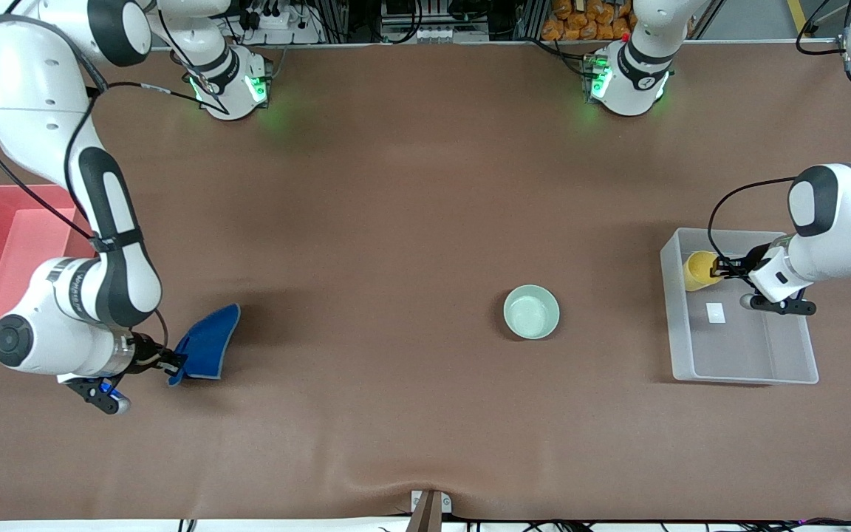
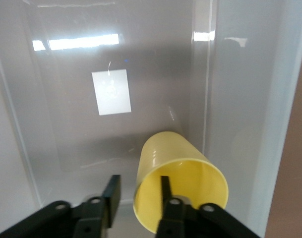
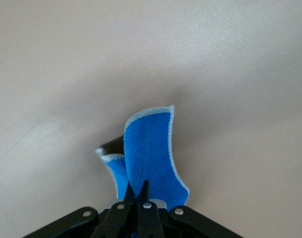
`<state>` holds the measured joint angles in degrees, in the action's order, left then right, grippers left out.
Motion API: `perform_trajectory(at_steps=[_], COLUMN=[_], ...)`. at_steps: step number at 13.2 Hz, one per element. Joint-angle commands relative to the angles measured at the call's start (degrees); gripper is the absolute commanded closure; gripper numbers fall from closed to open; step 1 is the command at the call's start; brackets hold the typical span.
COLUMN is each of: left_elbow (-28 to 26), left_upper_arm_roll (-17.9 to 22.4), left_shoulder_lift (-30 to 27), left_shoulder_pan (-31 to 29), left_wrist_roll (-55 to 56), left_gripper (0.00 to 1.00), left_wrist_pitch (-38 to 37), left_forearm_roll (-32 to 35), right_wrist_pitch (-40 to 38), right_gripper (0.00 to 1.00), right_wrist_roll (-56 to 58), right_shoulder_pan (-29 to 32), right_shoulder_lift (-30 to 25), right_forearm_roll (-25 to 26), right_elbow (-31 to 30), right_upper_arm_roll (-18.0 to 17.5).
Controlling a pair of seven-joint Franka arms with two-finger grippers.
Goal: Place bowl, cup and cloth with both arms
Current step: 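Release the cup in the clear bin while the right gripper lifts the cloth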
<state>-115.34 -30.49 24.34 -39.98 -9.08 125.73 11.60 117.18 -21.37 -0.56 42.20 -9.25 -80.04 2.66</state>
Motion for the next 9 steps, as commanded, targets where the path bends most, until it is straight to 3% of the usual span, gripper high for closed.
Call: perform_trajectory(at_steps=[1, 3, 5, 9], left_elbow=[0.5, 0.9, 2.9, 4.9], left_upper_arm_roll=[-1.0, -2.1, -6.0, -15.5], left_shoulder_lift=[-5.2, -8.9, -9.4, -7.0], left_shoulder_pan=[-0.9, -0.8, -0.8, 1.3], left_wrist_roll=[-0.2, -0.2, 1.9, 21.6], left_gripper=[0.00, 0.00, 0.00, 0.00], left_wrist_pitch=[-0.8, -0.8, -0.8, -0.8], left_forearm_roll=[1.2, 0.5, -0.3, -1.7], right_wrist_pitch=[-4.3, -4.7, -5.5, -16.9], right_gripper=[1.00, 1.00, 1.00, 1.00], right_wrist_roll=[0.4, 2.5, 4.0, 4.2], right_shoulder_pan=[-0.5, -0.5, -0.4, -0.2], right_shoulder_lift=[-6.9, -12.0, -17.6, -26.5], right_forearm_roll=[2.9, 4.2, 4.4, 6.3], right_elbow=[-2.5, -6.4, -11.2, -12.2], right_upper_arm_roll=[-0.1, -0.1, -0.1, -0.1])
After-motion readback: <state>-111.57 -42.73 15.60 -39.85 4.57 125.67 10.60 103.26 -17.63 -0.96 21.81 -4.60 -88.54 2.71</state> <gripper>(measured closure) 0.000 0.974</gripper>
